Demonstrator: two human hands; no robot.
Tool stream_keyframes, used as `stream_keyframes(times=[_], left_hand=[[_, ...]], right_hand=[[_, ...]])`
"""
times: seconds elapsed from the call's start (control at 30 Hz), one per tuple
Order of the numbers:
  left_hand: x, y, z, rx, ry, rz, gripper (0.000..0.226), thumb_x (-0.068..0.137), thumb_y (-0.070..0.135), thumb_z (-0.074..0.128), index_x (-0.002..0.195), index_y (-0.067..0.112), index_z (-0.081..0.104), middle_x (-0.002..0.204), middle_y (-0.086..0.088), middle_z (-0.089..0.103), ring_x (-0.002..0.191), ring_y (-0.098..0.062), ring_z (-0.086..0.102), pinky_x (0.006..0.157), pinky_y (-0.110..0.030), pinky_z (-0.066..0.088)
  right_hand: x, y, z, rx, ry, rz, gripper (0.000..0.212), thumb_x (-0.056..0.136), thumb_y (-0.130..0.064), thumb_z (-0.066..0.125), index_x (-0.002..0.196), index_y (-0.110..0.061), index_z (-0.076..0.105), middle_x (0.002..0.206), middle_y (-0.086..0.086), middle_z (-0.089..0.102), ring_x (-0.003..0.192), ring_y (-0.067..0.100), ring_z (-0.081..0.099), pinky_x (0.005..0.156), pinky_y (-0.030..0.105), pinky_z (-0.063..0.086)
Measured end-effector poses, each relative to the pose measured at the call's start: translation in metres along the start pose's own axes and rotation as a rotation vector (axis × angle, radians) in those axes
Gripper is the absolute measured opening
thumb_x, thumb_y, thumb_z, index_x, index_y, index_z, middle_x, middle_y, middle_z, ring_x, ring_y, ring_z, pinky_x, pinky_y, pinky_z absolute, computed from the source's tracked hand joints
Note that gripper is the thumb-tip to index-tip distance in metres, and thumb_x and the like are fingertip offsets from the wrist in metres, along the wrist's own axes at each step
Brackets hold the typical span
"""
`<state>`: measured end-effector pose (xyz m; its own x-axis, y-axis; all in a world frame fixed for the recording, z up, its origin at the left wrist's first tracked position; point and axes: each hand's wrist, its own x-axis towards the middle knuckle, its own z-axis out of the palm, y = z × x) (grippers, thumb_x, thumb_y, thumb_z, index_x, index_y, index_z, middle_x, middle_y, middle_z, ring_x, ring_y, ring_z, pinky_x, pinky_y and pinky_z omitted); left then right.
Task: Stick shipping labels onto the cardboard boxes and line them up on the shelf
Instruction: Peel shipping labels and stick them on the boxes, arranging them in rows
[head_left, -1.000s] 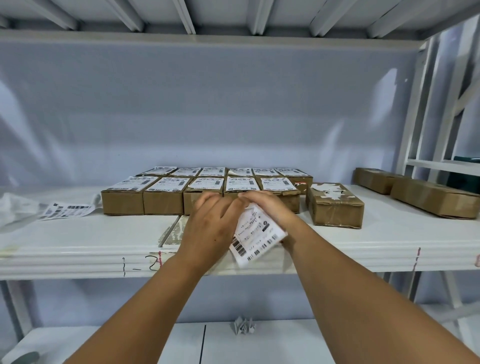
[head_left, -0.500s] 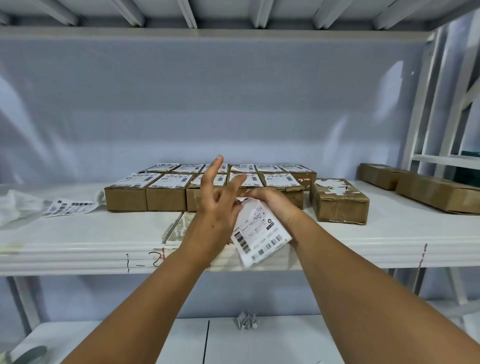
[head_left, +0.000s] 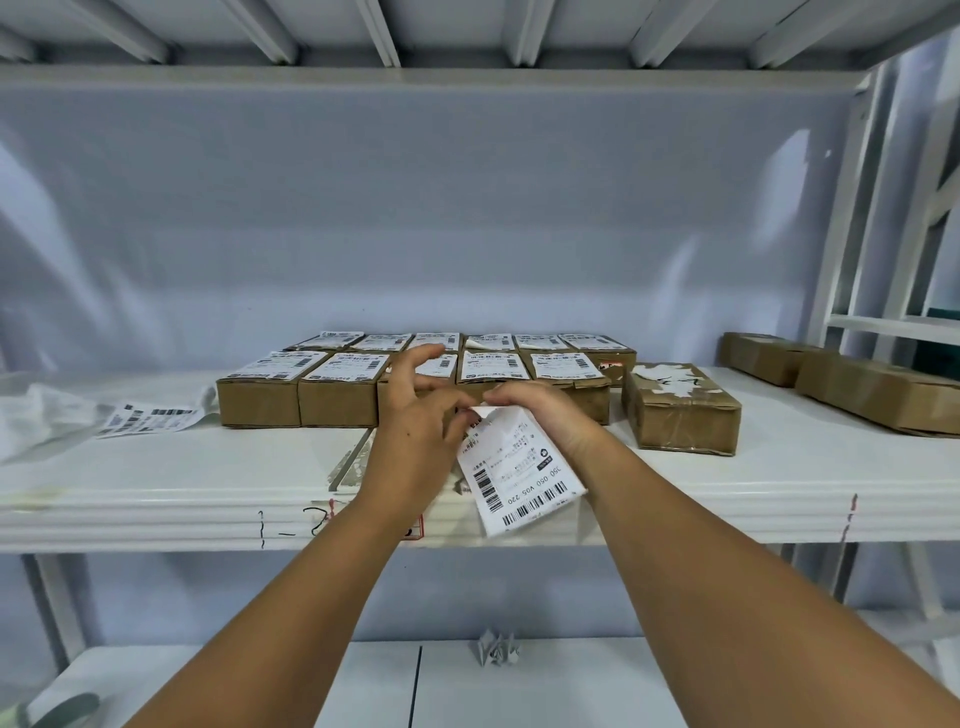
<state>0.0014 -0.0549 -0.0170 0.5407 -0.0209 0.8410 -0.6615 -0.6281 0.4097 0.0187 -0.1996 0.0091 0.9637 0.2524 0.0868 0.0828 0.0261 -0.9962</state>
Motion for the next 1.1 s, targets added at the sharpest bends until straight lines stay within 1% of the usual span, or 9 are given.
stream_keyframes(times=[0.13, 0.3, 0.43, 0.5, 0.57, 0.63, 0.73, 0.87, 1.1], left_hand=[[-0.004, -0.003, 0.004, 0.104, 0.012, 0.141, 0.01, 0.078, -0.007, 0.067, 0.08, 0.003, 0.071, 0.13, -0.015, 0.043, 0.095, -0.014, 0.047, 0.08, -0.022, 0.037], [-0.005, -0.002, 0.006, 0.181, 0.008, 0.175, 0.005, 0.079, -0.005, 0.067, 0.077, 0.0, 0.068, 0.126, -0.018, 0.046, 0.093, -0.013, 0.044, 0.07, -0.021, 0.036], [-0.008, -0.005, 0.008, 0.24, 0.035, 0.21, 0.021, 0.09, 0.008, 0.057, 0.111, 0.006, 0.058, 0.104, 0.011, 0.05, 0.086, 0.013, 0.048, 0.065, -0.002, 0.036], [-0.007, -0.005, 0.007, 0.245, 0.037, 0.23, 0.024, 0.093, 0.012, 0.053, 0.116, 0.008, 0.053, 0.093, 0.014, 0.048, 0.086, 0.019, 0.048, 0.07, -0.006, 0.043], [-0.005, -0.001, 0.007, 0.298, 0.008, 0.276, 0.011, 0.086, 0.004, 0.059, 0.096, 0.001, 0.062, 0.102, -0.002, 0.058, 0.091, -0.003, 0.058, 0.073, -0.03, 0.052], [-0.004, -0.004, 0.008, 0.394, 0.012, 0.372, 0.01, 0.072, -0.006, 0.07, 0.078, -0.001, 0.064, 0.1, -0.015, 0.063, 0.081, -0.03, 0.063, 0.07, -0.037, 0.051], [-0.002, -0.006, 0.006, 0.48, 0.004, 0.461, 0.016, 0.068, -0.005, 0.072, 0.08, 0.004, 0.065, 0.093, -0.011, 0.068, 0.079, -0.029, 0.064, 0.076, -0.032, 0.039], [-0.005, -0.007, 0.004, 0.491, 0.01, 0.51, 0.006, 0.076, 0.003, 0.062, 0.082, 0.006, 0.064, 0.091, -0.009, 0.068, 0.085, -0.029, 0.064, 0.07, -0.036, 0.051], [-0.007, -0.005, 0.002, 0.447, 0.054, 0.454, 0.02, 0.083, 0.013, 0.052, 0.093, 0.008, 0.068, 0.085, -0.005, 0.068, 0.082, -0.024, 0.059, 0.071, -0.032, 0.046]], right_hand=[[0.002, 0.001, 0.0, -0.008, -0.022, -0.027, 0.028, 0.087, -0.008, 0.058, 0.061, -0.014, 0.051, 0.048, 0.002, 0.052, 0.04, 0.014, 0.049, 0.044, 0.017, 0.037], [0.0, -0.001, 0.0, 0.046, 0.03, -0.042, 0.023, 0.088, 0.001, 0.055, 0.066, -0.005, 0.052, 0.043, 0.003, 0.055, 0.033, 0.013, 0.052, 0.037, 0.012, 0.037], [0.0, -0.001, -0.002, 0.109, 0.046, -0.052, 0.017, 0.09, 0.001, 0.055, 0.073, -0.002, 0.056, 0.045, 0.005, 0.06, 0.035, 0.014, 0.057, 0.037, 0.014, 0.041], [0.001, 0.0, -0.002, 0.109, 0.065, -0.051, 0.013, 0.089, -0.001, 0.057, 0.077, -0.002, 0.058, 0.046, 0.005, 0.062, 0.037, 0.015, 0.059, 0.037, 0.015, 0.043], [0.003, 0.001, -0.003, 0.119, 0.075, -0.056, 0.012, 0.089, -0.001, 0.057, 0.078, -0.002, 0.058, 0.047, 0.006, 0.063, 0.038, 0.016, 0.059, 0.038, 0.017, 0.045], [0.005, 0.003, -0.004, 0.14, 0.086, -0.059, 0.013, 0.089, -0.001, 0.057, 0.076, -0.003, 0.058, 0.048, 0.007, 0.063, 0.039, 0.017, 0.06, 0.039, 0.018, 0.047], [0.01, 0.005, -0.006, 0.128, 0.1, -0.06, 0.017, 0.084, -0.007, 0.064, 0.067, -0.007, 0.062, 0.055, 0.009, 0.063, 0.049, 0.023, 0.06, 0.051, 0.022, 0.048], [0.01, 0.005, -0.006, 0.083, 0.036, 0.018, 0.017, 0.059, -0.026, 0.074, 0.068, -0.014, 0.066, 0.068, 0.011, 0.063, 0.064, 0.028, 0.059, 0.067, 0.033, 0.045], [-0.001, -0.002, -0.009, 0.087, -0.214, 0.058, 0.018, 0.078, -0.028, 0.064, 0.081, -0.011, 0.063, 0.07, 0.012, 0.066, 0.062, 0.025, 0.063, 0.063, 0.029, 0.05]])
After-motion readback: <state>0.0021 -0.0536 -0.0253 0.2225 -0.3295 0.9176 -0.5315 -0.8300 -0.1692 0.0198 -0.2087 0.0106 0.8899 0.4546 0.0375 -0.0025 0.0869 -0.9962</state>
